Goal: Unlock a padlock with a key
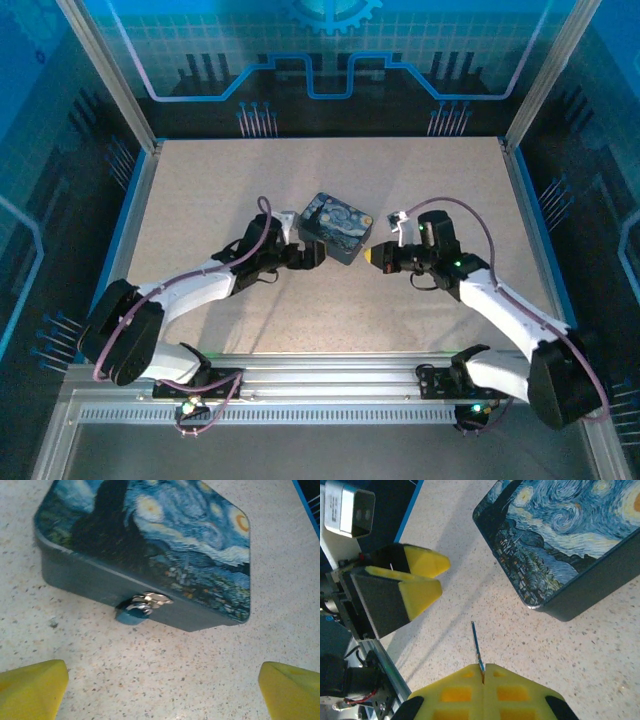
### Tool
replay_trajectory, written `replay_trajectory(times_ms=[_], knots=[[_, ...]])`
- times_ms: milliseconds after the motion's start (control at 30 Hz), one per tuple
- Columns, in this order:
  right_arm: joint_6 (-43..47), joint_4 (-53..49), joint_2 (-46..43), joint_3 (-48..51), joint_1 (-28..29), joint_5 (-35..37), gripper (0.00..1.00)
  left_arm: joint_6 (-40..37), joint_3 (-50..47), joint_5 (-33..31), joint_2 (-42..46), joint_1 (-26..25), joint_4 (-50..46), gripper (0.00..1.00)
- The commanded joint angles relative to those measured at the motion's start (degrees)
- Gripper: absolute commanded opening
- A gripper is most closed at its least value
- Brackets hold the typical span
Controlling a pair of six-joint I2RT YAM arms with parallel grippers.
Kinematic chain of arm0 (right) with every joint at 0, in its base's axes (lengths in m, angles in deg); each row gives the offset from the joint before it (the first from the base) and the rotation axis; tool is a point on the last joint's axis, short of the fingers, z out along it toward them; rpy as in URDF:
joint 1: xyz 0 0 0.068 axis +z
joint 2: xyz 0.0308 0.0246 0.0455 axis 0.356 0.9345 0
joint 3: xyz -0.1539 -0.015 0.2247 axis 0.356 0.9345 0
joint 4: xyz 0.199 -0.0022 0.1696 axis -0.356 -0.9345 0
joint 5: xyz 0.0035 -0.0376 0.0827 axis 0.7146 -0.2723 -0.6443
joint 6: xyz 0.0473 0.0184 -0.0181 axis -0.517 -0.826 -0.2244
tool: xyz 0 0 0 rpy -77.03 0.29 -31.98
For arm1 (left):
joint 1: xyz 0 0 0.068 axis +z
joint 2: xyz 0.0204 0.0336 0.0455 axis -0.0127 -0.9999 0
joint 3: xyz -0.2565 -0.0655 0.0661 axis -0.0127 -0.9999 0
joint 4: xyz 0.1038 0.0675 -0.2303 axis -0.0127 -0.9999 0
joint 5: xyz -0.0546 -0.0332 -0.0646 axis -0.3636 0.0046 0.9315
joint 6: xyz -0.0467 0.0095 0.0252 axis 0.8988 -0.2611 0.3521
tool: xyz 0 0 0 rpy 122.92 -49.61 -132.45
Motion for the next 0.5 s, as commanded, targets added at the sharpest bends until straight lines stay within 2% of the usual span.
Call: replay_trajectory(times_ms=[0,467], knots=[[-2.76,8.11,4.16,-3.01,0.88,-2.58,0.04,1.73,-1.18,6.71,-0.25,2.19,6.60,0.99],[-3.09,11.58,21.05,-12.88,2.08,-2.63,0.04,-0.16,-3.35,6.56,-5.25,2.73,12.65,0.99]])
